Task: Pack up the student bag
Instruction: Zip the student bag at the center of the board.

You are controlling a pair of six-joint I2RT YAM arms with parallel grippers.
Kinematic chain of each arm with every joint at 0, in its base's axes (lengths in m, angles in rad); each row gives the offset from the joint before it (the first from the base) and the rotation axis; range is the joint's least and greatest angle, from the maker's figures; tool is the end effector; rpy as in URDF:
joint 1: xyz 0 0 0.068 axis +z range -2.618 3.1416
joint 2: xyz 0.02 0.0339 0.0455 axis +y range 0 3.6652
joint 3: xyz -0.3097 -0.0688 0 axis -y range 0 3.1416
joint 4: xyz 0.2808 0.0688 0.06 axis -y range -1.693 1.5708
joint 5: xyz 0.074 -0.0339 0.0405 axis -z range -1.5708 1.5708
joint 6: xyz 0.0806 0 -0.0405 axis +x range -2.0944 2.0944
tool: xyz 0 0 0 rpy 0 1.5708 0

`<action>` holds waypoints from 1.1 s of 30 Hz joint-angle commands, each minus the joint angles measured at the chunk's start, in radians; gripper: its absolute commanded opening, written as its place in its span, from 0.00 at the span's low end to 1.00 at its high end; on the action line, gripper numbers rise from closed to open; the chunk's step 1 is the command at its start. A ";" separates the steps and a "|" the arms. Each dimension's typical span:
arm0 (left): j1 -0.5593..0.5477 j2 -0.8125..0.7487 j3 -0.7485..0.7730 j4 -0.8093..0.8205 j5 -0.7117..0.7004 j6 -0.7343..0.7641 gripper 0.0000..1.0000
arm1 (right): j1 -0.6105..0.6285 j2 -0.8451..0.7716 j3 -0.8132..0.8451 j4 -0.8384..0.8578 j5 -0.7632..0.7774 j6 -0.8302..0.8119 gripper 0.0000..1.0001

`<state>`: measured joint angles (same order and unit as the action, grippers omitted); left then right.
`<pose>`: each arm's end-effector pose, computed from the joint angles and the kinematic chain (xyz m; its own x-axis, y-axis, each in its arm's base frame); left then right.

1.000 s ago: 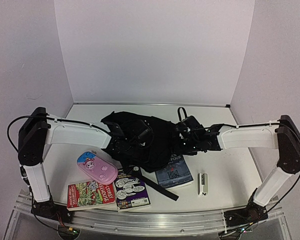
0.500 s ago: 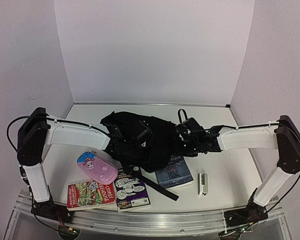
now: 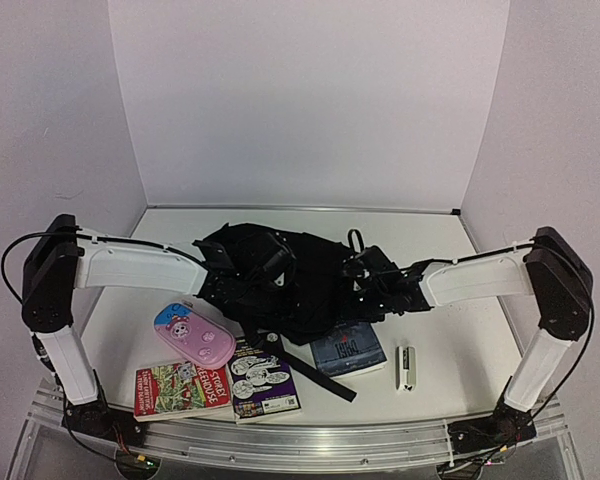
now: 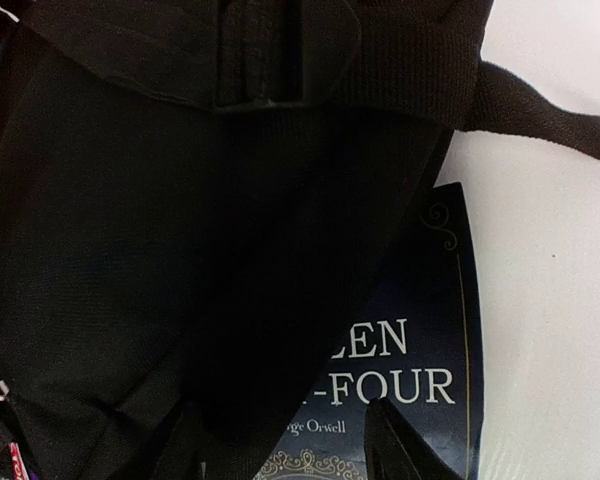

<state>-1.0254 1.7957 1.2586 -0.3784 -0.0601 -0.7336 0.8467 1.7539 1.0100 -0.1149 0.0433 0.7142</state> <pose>0.2403 -0.3866 0.2008 -0.8642 0.1358 -0.4845 0.3444 0.8617 -0.3726 0.2839 0.3158 0.1550 -0.8569 0.0189 -0.5151 -0.2228 0.8876 0.4032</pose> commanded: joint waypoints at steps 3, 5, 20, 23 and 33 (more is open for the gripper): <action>0.028 -0.075 -0.026 0.006 -0.004 -0.016 0.00 | -0.004 0.041 0.030 0.031 0.056 0.018 0.12; 0.040 -0.083 -0.036 0.006 0.000 -0.020 0.00 | -0.004 0.037 0.025 0.028 0.085 0.023 0.00; 0.179 -0.094 -0.073 0.101 0.141 0.051 0.00 | -0.003 0.002 -0.024 -0.012 0.173 0.018 0.00; 0.179 -0.081 -0.063 0.111 0.194 0.083 0.00 | -0.004 -0.041 -0.023 -0.013 0.172 -0.043 0.00; 0.180 -0.096 -0.092 0.141 0.293 0.111 0.00 | 0.119 -0.194 0.046 -0.020 0.098 -0.338 0.46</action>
<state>-0.8503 1.7610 1.1851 -0.2903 0.1505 -0.6521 0.8936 1.6046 0.9919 -0.1273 0.1598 0.5268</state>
